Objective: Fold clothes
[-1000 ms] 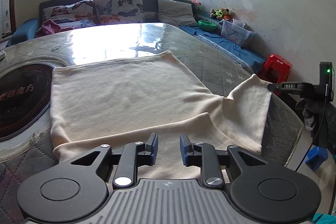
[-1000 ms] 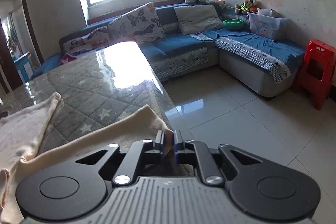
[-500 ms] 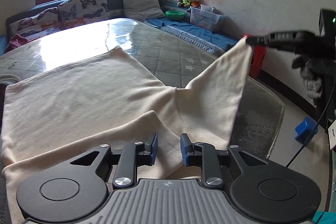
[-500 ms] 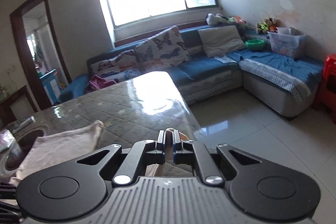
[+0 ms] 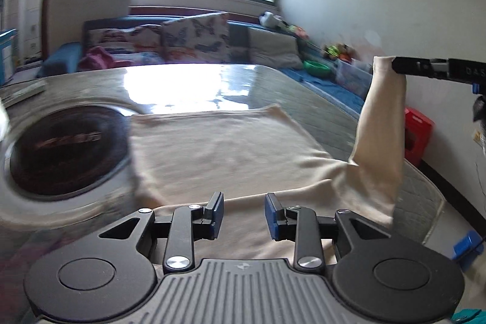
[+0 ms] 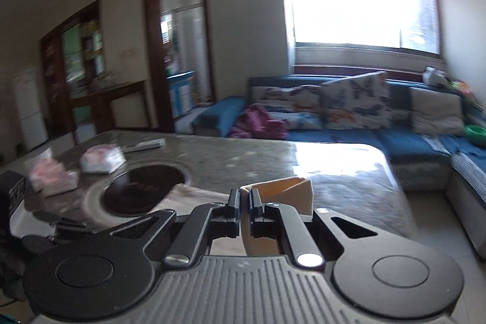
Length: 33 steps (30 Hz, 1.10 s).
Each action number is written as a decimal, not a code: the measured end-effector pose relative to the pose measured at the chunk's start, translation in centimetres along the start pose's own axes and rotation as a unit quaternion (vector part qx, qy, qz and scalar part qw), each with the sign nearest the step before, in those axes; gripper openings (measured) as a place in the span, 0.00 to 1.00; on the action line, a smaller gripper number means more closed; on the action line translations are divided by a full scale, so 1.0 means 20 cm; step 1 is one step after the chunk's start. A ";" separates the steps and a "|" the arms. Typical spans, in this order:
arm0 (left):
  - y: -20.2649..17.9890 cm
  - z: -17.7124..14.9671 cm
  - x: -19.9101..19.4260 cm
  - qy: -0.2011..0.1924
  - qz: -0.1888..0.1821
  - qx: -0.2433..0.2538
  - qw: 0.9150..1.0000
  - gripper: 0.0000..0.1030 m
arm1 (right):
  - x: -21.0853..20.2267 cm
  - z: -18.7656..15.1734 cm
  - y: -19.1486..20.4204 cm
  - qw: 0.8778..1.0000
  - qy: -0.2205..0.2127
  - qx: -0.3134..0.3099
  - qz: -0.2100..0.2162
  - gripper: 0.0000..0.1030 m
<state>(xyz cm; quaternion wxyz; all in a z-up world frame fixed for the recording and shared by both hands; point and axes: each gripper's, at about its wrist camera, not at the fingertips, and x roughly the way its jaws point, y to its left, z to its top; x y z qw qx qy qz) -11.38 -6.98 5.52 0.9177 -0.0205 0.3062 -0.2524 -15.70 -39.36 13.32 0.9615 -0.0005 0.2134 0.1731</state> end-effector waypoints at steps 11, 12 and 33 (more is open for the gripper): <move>0.22 -0.15 -0.20 -0.025 0.041 -0.071 0.996 0.33 | 0.39 -0.13 0.58 0.979 0.110 -0.103 0.139 0.05; 0.22 -0.15 -0.21 -0.026 0.042 -0.074 0.996 0.33 | 0.42 -0.15 0.62 0.975 0.122 -0.112 0.150 0.05; -0.05 -0.16 0.00 0.024 -0.001 0.016 1.000 0.32 | 0.08 -0.38 0.17 0.982 0.168 -0.082 0.006 0.33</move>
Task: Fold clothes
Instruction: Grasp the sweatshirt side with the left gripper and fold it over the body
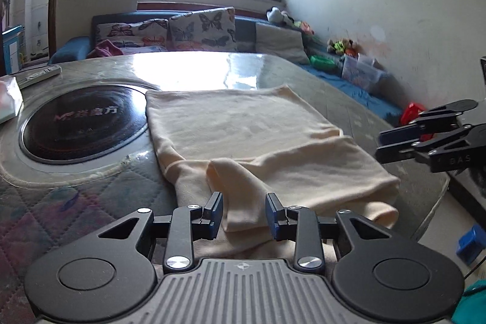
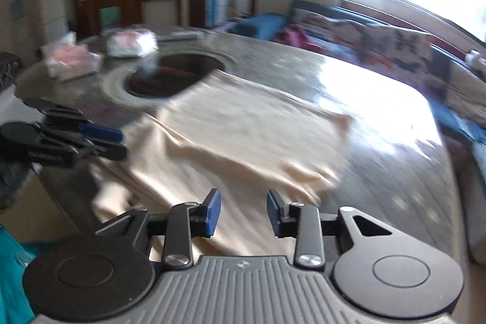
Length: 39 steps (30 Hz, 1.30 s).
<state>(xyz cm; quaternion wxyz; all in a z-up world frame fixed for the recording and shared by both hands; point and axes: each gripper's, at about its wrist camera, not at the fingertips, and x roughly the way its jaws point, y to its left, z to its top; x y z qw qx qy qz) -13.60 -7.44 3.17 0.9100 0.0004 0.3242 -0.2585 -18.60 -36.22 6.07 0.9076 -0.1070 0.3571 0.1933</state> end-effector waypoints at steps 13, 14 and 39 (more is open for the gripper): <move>-0.05 0.06 0.00 0.002 0.019 0.023 1.000 0.06 | -0.03 -0.24 -0.06 0.999 0.007 0.030 -0.019 0.45; -0.06 0.09 -0.01 -0.005 0.018 0.027 0.999 0.06 | -0.02 -0.24 -0.06 0.999 0.006 0.032 -0.018 0.46; -0.24 0.46 -0.11 -0.096 -0.009 0.118 0.988 0.06 | 0.00 -0.30 -0.16 0.990 -0.030 0.135 -0.015 0.49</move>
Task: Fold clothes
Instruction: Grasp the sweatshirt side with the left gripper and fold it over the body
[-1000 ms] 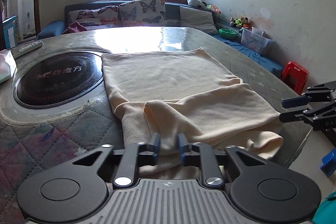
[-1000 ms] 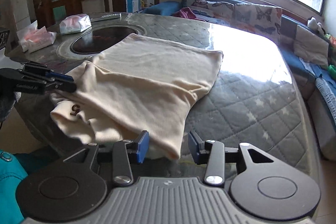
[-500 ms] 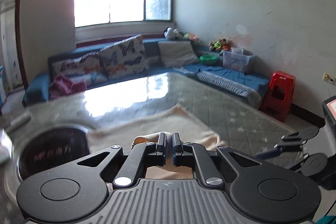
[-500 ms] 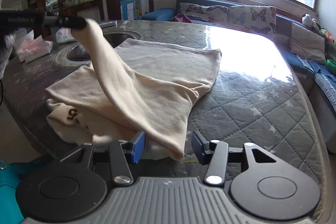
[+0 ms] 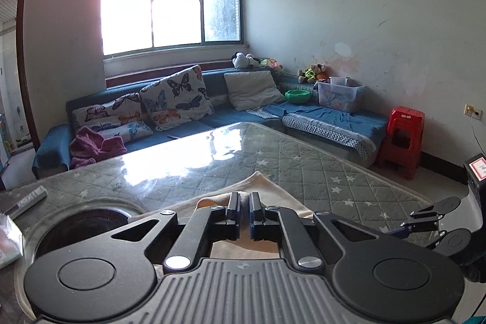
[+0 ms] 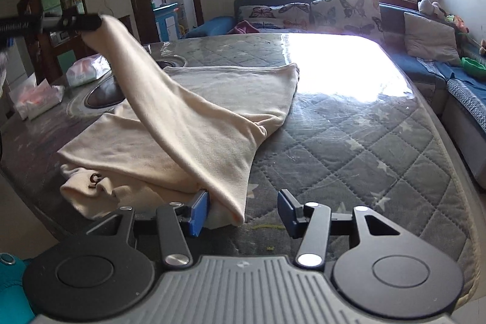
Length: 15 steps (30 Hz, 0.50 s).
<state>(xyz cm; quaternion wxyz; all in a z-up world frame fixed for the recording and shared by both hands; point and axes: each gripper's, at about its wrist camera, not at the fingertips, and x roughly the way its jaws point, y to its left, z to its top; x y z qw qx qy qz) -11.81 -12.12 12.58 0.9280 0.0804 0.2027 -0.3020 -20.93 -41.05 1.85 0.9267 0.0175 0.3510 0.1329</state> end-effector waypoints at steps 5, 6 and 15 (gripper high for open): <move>0.02 -0.01 0.00 0.000 0.001 -0.006 1.000 0.06 | 0.04 0.01 0.08 0.999 -0.004 -0.032 -0.010 0.49; 0.02 -0.02 -0.01 -0.002 0.000 -0.007 1.000 0.06 | 0.05 0.01 0.09 0.999 -0.005 -0.042 -0.020 0.49; 0.09 -0.27 -0.03 0.056 0.003 -0.024 0.998 0.06 | 0.00 -0.01 0.00 0.998 0.011 -0.024 -0.049 0.49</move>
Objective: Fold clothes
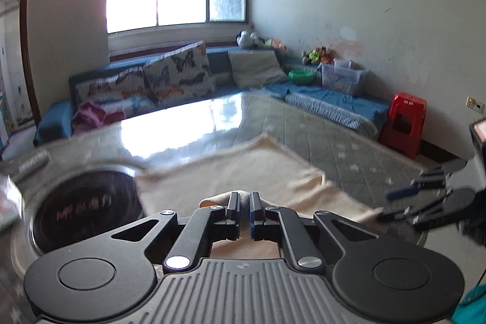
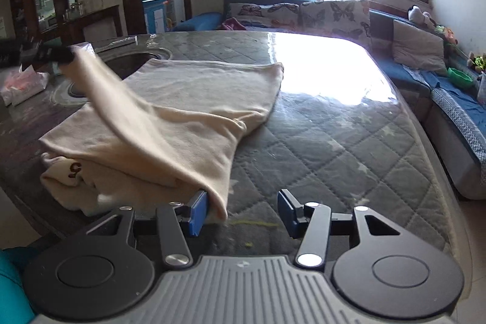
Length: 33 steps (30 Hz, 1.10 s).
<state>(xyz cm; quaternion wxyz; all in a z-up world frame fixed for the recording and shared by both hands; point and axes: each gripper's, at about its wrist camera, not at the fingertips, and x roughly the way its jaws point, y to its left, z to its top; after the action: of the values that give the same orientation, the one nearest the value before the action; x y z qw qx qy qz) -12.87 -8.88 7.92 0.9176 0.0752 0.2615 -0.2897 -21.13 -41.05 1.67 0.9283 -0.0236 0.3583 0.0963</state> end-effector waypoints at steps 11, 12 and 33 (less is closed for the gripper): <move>0.13 -0.24 0.00 0.067 0.036 -0.048 0.996 0.10 | -0.10 0.04 -0.08 0.999 0.021 -0.023 -0.009 0.47; 0.13 -0.22 0.00 0.061 0.036 -0.052 0.996 0.10 | -0.09 0.07 -0.09 1.000 0.013 -0.023 -0.006 0.46; 0.14 -0.15 0.27 0.065 -0.014 -0.079 0.995 0.10 | 0.36 0.35 -0.07 0.998 -0.004 -0.021 0.060 0.26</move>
<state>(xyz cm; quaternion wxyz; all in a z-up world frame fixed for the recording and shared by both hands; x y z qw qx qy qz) -8.79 -8.32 2.49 0.8976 0.0173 0.3439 -0.2751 -11.06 -40.47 1.97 0.9214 -0.0211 0.3536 0.1598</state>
